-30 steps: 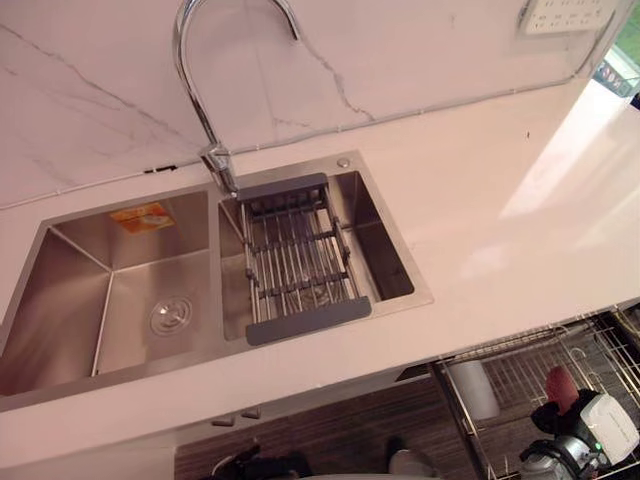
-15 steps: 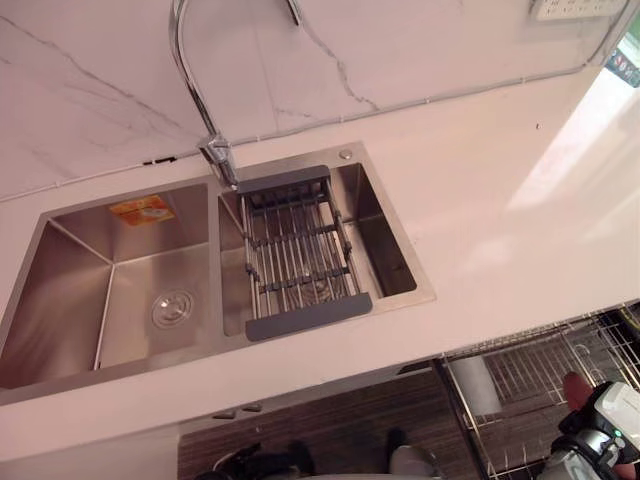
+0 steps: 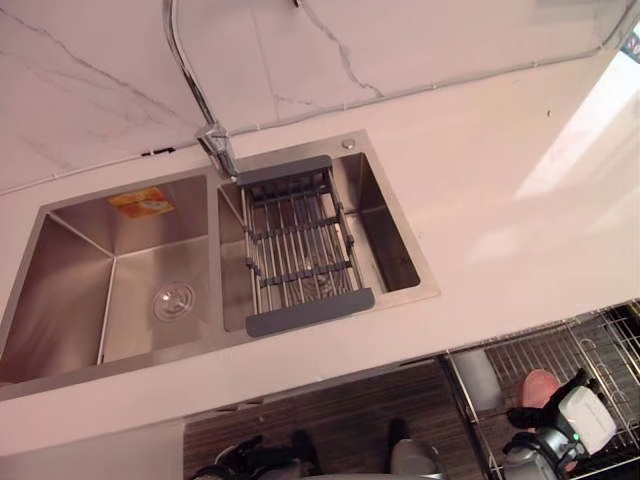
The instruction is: Walk over to the sink, pick up the cup, carry it to the dishwasher, place the cup inside the dishwasher, then close the dishwasher door
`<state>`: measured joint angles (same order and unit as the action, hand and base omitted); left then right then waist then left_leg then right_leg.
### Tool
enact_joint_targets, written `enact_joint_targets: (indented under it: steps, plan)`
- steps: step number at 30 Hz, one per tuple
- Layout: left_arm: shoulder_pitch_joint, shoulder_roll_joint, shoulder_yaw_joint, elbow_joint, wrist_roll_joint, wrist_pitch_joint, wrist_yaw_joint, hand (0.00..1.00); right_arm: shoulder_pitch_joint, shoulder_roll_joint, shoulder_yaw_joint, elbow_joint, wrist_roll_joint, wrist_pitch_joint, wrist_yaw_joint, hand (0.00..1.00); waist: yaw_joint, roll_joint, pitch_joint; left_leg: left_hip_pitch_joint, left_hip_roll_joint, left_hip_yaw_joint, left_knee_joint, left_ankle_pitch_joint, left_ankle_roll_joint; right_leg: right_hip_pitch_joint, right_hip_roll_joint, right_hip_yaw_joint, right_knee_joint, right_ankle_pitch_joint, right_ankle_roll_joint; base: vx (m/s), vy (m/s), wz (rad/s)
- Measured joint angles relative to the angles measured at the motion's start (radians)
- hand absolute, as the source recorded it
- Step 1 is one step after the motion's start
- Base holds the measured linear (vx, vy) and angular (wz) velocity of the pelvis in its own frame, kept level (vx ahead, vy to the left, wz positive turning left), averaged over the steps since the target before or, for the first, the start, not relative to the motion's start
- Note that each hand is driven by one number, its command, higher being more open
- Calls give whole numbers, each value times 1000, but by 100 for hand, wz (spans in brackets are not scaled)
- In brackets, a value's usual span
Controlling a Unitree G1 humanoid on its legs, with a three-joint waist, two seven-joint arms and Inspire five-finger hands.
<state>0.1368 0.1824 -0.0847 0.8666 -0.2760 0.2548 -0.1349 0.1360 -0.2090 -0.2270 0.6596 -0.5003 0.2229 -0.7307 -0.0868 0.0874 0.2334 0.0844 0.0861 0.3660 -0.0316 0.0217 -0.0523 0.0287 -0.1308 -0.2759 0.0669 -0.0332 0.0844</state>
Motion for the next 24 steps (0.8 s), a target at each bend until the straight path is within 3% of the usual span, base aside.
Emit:
enact_joint_targets:
  steps: [6,10,15,19,24]
  plan:
    - [1,-3,0,0,1,10,4,100,41,35,-1,-67,168,-73,26,100,2,-2,0,24,8,30,-4,-3,-1,7,6,26,-3,5,-4,-21,-3,-12]
    - [2,-5,0,0,2,25,5,100,63,53,-36,-111,282,-89,34,100,3,-8,-4,51,15,55,-6,-9,-6,26,14,48,-19,14,-6,-6,-7,-22]
    - [14,-8,0,-5,2,38,6,100,77,62,-262,-290,407,-115,-28,100,-9,-12,-15,74,15,77,-15,-12,-7,36,20,68,-24,18,-5,-15,-8,-13]
    - [27,-7,3,-8,1,39,7,100,75,52,-487,-493,512,-230,-147,100,-17,-19,-26,88,16,104,-21,-15,-8,38,25,94,-33,26,-5,-18,-2,-18]
    - [46,-5,15,-3,0,49,12,100,87,12,-715,-531,686,-336,-221,100,-53,-31,-52,91,15,113,-30,-17,-8,35,25,103,-40,26,-4,-1,-1,-5]
